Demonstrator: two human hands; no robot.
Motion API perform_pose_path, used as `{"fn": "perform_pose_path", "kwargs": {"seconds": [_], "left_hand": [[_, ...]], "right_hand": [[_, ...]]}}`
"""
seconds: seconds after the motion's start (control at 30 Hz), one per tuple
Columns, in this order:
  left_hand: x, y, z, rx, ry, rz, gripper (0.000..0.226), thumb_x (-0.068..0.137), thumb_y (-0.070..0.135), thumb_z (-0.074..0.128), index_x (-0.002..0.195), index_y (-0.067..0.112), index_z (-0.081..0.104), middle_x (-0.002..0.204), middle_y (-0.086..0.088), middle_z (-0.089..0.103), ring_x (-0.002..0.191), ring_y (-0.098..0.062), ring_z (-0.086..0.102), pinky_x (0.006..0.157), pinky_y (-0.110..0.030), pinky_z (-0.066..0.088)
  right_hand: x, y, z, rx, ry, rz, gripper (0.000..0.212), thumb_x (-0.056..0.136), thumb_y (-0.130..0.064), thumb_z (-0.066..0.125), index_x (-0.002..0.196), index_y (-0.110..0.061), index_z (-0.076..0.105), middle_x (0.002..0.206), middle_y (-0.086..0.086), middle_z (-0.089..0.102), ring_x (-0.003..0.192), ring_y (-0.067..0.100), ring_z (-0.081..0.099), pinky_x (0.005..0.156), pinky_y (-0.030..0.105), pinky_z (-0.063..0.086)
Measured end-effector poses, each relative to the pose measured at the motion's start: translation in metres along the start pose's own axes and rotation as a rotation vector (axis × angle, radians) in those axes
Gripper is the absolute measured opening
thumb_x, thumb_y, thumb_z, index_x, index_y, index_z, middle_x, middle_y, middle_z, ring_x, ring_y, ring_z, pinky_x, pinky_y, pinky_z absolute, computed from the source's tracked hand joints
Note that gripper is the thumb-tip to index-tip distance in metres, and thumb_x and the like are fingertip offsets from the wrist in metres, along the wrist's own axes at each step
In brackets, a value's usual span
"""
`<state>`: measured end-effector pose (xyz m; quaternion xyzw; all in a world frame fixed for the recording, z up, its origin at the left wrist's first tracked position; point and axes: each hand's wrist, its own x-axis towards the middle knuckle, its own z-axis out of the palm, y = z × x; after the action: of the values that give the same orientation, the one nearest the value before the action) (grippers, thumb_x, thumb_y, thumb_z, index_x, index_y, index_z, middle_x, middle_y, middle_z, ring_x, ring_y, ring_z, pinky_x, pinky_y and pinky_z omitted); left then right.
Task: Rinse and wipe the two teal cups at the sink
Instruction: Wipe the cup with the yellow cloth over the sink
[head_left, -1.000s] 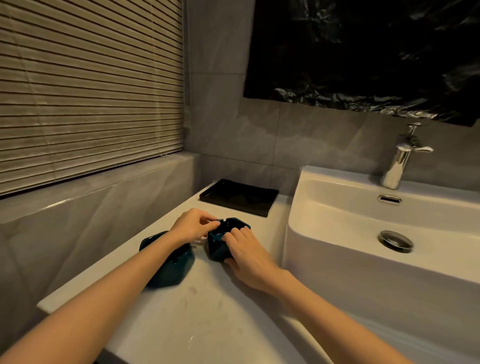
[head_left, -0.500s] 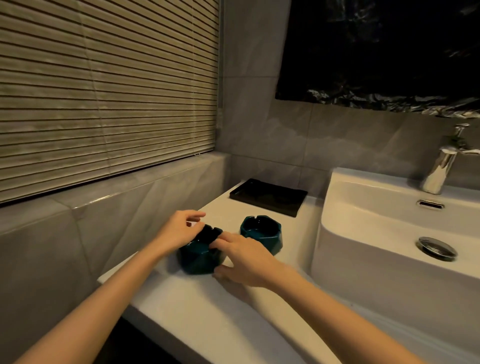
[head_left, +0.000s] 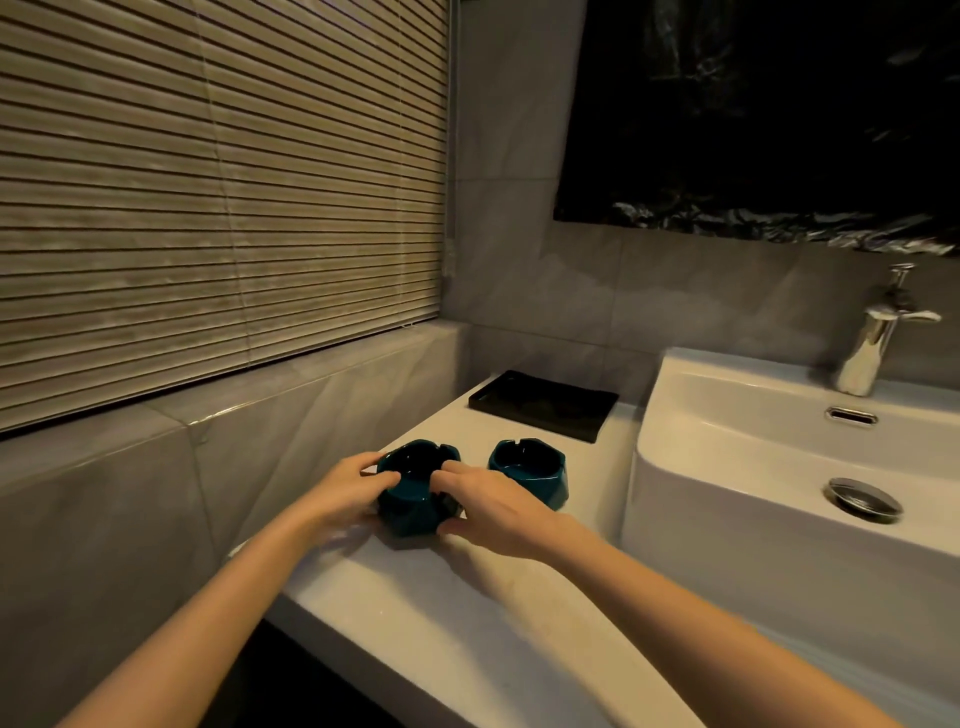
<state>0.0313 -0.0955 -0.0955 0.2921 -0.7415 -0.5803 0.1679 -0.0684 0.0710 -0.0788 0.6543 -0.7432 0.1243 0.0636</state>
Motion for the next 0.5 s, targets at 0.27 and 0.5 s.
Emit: {"fn": "perform_pose_path", "kwargs": {"seconds": [0.27, 0.5], "left_hand": [[-0.032, 0.07, 0.025, -0.509, -0.272, -0.099, 0.028, 0.09, 0.027, 0.059, 0.117, 0.022, 0.059, 0.118, -0.019, 0.059, 0.105, -0.036, 0.062, 0.064, -0.042, 0.06], [-0.033, 0.141, 0.104, -0.48, -0.257, 0.149, 0.036, 0.093, 0.017, 0.056, 0.128, 0.023, 0.053, 0.12, -0.015, 0.056, 0.096, -0.032, 0.062, 0.061, -0.043, 0.059]], "right_hand": [[-0.029, 0.015, -0.076, -0.077, 0.144, 0.001, 0.038, 0.085, -0.017, 0.068, 0.119, -0.009, 0.055, 0.118, 0.008, 0.055, 0.102, 0.026, 0.057, 0.081, 0.038, 0.05], [-0.086, 0.055, -0.151, -0.052, 0.222, 0.173, 0.028, 0.085, -0.02, 0.069, 0.112, -0.015, 0.063, 0.114, 0.003, 0.056, 0.095, 0.018, 0.057, 0.081, 0.038, 0.051]]}}
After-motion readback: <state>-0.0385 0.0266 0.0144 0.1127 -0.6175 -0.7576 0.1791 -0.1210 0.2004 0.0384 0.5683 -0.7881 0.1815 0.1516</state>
